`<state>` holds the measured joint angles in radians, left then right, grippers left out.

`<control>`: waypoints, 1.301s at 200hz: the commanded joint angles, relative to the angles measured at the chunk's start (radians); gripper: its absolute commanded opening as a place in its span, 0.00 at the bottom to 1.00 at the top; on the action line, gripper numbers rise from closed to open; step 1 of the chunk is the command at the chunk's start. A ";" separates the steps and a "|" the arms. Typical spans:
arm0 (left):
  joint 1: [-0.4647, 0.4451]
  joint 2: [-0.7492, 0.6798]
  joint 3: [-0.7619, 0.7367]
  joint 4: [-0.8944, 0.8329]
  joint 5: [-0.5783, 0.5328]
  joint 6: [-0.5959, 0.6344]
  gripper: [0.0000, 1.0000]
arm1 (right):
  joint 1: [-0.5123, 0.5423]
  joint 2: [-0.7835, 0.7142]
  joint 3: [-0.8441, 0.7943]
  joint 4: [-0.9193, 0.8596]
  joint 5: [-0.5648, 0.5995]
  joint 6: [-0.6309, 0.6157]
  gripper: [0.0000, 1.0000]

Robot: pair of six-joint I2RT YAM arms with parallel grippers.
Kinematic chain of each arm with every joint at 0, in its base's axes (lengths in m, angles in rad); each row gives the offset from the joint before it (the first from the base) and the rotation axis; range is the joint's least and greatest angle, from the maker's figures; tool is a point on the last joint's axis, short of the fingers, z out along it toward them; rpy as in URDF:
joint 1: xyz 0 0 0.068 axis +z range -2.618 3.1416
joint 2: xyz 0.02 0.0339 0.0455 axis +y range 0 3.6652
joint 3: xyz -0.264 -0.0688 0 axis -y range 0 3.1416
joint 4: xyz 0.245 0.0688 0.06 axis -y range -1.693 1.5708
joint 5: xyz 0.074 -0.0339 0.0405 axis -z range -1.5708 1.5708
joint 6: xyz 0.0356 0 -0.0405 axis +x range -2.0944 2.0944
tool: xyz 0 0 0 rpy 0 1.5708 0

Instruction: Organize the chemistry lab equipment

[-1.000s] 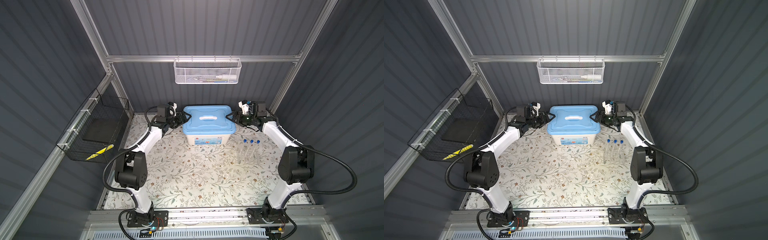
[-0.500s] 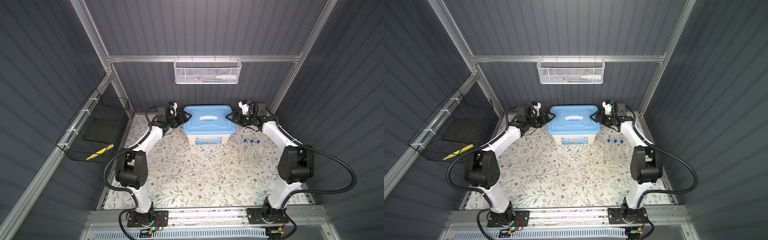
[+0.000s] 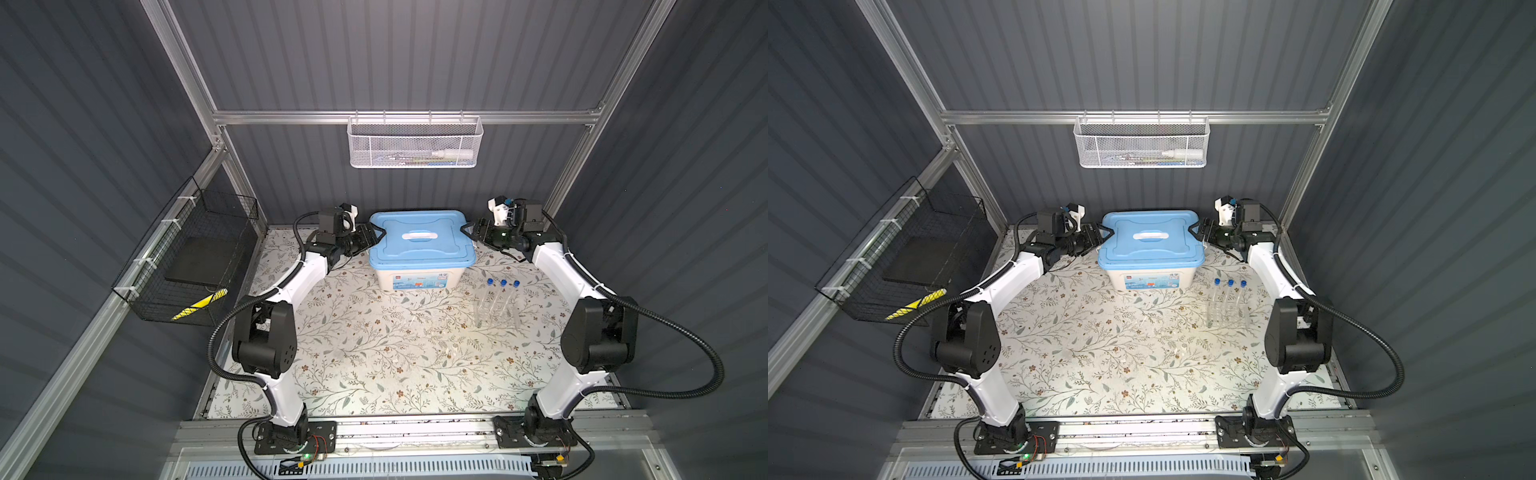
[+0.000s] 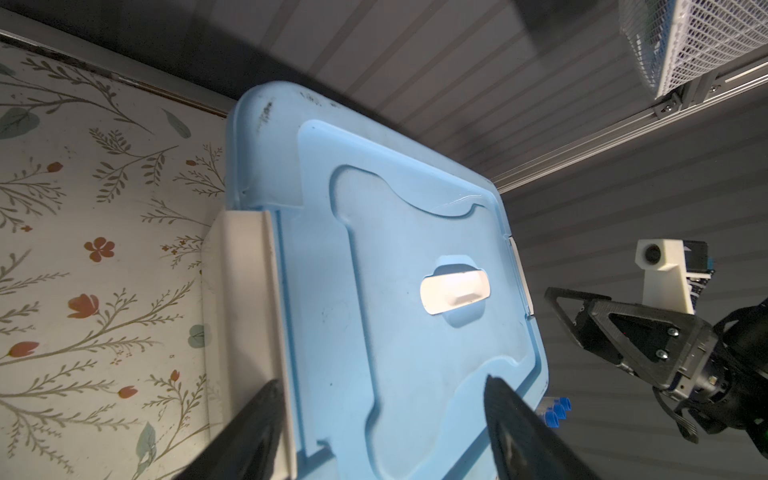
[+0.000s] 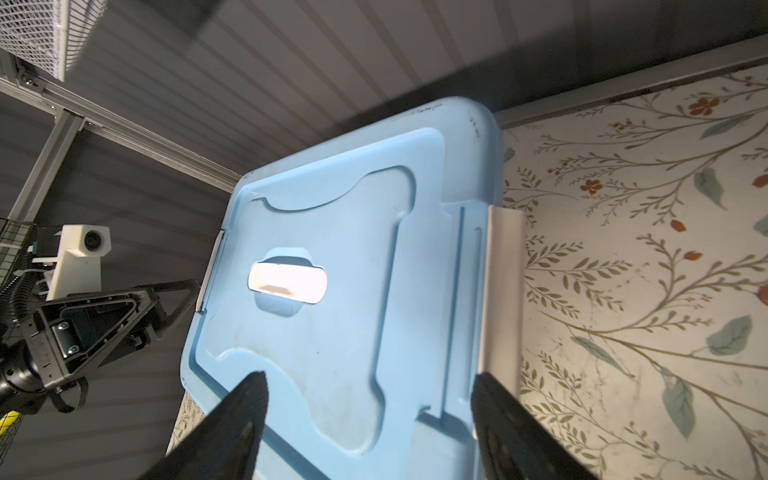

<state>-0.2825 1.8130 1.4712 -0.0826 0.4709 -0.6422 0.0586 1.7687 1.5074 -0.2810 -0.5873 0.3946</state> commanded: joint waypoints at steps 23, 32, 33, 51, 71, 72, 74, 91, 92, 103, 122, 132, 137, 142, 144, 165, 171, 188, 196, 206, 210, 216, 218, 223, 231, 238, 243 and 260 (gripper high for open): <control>-0.012 0.028 0.024 -0.023 0.025 0.008 0.77 | -0.003 0.012 -0.006 -0.021 -0.014 -0.007 0.79; -0.013 0.030 0.024 -0.020 0.026 0.005 0.77 | -0.003 0.019 -0.008 -0.020 -0.022 -0.004 0.79; -0.013 0.030 0.024 -0.020 0.027 0.006 0.77 | -0.003 0.019 -0.007 -0.021 -0.024 -0.004 0.79; -0.014 0.033 0.026 -0.019 0.027 0.003 0.77 | -0.002 0.026 -0.012 -0.018 -0.035 0.002 0.77; -0.014 0.033 0.026 -0.020 0.026 0.004 0.77 | -0.002 0.032 -0.015 -0.014 -0.046 0.006 0.75; -0.014 0.033 0.026 -0.020 0.026 0.003 0.77 | -0.003 0.032 -0.014 -0.014 -0.046 0.007 0.75; -0.014 0.033 0.026 -0.020 0.027 0.003 0.77 | -0.003 0.031 -0.014 -0.014 -0.046 0.007 0.75; -0.014 0.035 0.028 -0.020 0.027 0.003 0.77 | -0.002 0.036 -0.013 -0.014 -0.052 0.010 0.74; -0.014 0.035 0.028 -0.020 0.027 0.003 0.77 | -0.002 0.036 -0.013 -0.014 -0.053 0.010 0.74; -0.014 0.036 0.028 -0.020 0.026 0.003 0.77 | -0.001 0.038 -0.012 -0.014 -0.052 0.011 0.74; -0.015 0.036 0.028 -0.020 0.028 0.003 0.77 | -0.001 0.037 -0.018 -0.018 -0.027 0.009 0.75; -0.015 0.036 0.027 -0.022 0.026 0.005 0.77 | -0.002 0.035 -0.021 -0.018 -0.018 0.008 0.75; -0.015 0.035 0.026 -0.022 0.025 0.006 0.77 | -0.002 0.032 -0.022 -0.017 -0.013 0.006 0.76; -0.015 0.035 0.026 -0.023 0.025 0.005 0.77 | -0.001 0.032 -0.023 -0.019 -0.010 0.006 0.76; -0.014 0.035 0.027 -0.023 0.025 0.005 0.77 | -0.001 0.032 -0.023 -0.018 -0.009 0.005 0.76; -0.015 0.035 0.026 -0.023 0.023 0.007 0.77 | -0.003 0.021 -0.030 -0.009 0.001 0.003 0.78; -0.014 0.035 0.027 -0.023 0.023 0.005 0.77 | -0.003 0.016 -0.032 -0.005 0.003 0.003 0.78; -0.015 0.037 0.026 -0.023 0.024 0.006 0.77 | -0.003 0.012 -0.032 -0.006 0.004 0.001 0.78; -0.015 0.037 0.028 -0.023 0.023 0.006 0.77 | -0.003 0.011 -0.033 -0.005 0.006 0.000 0.79; -0.015 0.035 0.028 -0.023 0.023 0.006 0.77 | -0.004 0.009 -0.036 -0.004 0.009 0.000 0.79; -0.015 0.034 0.028 -0.024 0.023 0.005 0.77 | -0.005 0.007 -0.038 -0.003 0.011 0.001 0.79; -0.015 0.035 0.028 -0.025 0.023 0.007 0.77 | -0.006 0.005 -0.042 0.000 0.015 0.002 0.79; -0.014 0.035 0.028 -0.024 0.023 0.007 0.77 | -0.005 0.005 -0.043 0.001 0.016 0.003 0.79; -0.015 0.033 0.027 -0.025 0.022 0.008 0.77 | -0.006 0.002 -0.048 0.006 0.020 0.005 0.80; -0.015 0.033 0.028 -0.028 0.021 0.009 0.77 | -0.009 -0.006 -0.056 0.014 0.025 0.008 0.80; -0.015 0.032 0.028 -0.028 0.020 0.009 0.77 | -0.012 -0.012 -0.065 0.025 0.026 0.012 0.80; -0.015 0.031 0.028 -0.029 0.021 0.009 0.77 | -0.015 -0.018 -0.070 0.032 0.028 0.014 0.81; -0.015 0.033 0.029 -0.029 0.020 0.010 0.77 | -0.024 -0.029 -0.079 0.036 0.033 0.016 0.81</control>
<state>-0.2825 1.8183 1.4769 -0.0826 0.4694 -0.6422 0.0517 1.7828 1.4460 -0.2649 -0.5747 0.4053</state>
